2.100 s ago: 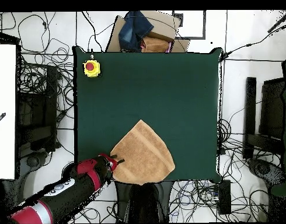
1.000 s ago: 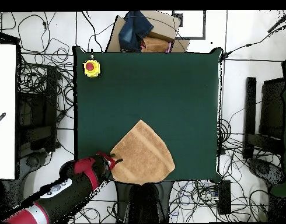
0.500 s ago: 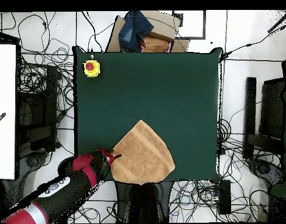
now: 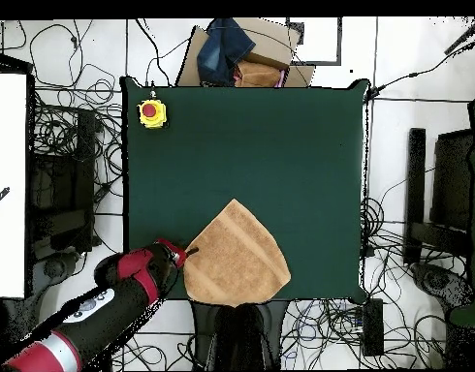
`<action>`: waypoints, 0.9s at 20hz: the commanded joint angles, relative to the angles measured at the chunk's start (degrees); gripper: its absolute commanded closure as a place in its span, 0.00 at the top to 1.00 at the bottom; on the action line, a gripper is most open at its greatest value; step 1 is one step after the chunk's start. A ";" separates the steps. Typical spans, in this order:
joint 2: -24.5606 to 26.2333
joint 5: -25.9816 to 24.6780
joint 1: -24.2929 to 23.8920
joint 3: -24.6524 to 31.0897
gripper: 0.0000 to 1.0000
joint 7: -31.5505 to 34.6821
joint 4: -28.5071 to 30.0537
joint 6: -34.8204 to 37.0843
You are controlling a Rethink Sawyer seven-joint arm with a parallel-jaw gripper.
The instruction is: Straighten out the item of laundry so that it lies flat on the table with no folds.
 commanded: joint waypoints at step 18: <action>7.77 7.52 3.45 1.62 1.00 16.71 -8.09 6.90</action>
